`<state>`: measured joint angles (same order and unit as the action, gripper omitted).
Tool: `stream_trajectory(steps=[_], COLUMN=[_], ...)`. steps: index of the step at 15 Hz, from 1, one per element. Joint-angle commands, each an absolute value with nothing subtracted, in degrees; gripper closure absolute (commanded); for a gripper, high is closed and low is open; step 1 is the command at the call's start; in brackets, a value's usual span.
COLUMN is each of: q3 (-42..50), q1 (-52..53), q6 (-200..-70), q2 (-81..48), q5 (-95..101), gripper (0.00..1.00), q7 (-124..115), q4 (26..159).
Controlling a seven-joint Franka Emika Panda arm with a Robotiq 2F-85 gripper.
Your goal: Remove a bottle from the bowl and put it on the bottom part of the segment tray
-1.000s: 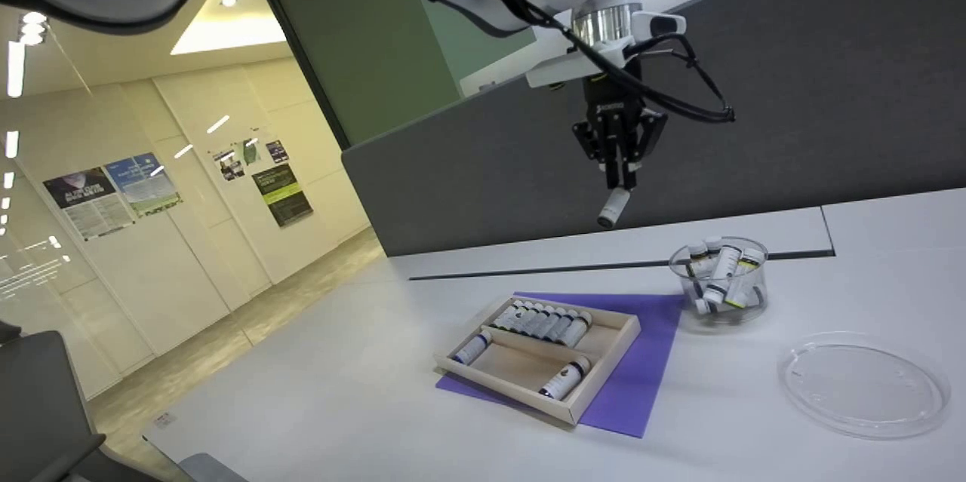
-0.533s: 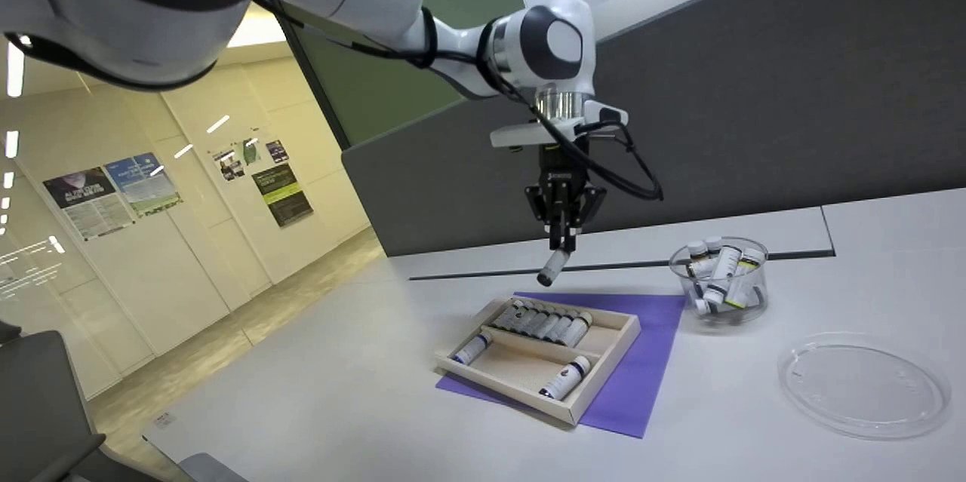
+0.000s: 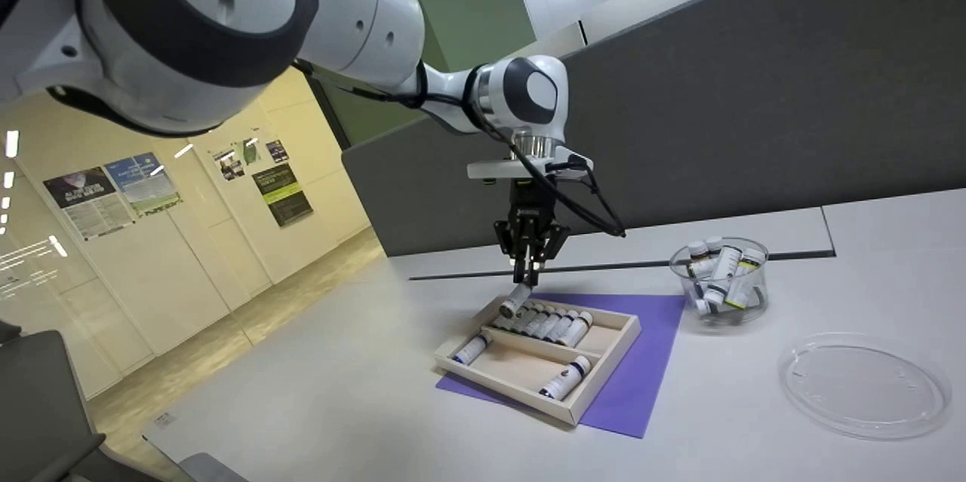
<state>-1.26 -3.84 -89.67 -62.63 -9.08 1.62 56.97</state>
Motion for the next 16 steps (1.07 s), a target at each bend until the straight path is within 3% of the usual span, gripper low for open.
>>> stream_trajectory(steps=[1,16], q3=[-1.56,-0.94], q1=[-3.12,0.75], q6=[-84.26,-80.85], q2=[-65.20,-69.63], q5=[-7.82,-4.49], gripper=[0.96,0.96], q7=[1.53,2.68], q4=[51.73,50.78])
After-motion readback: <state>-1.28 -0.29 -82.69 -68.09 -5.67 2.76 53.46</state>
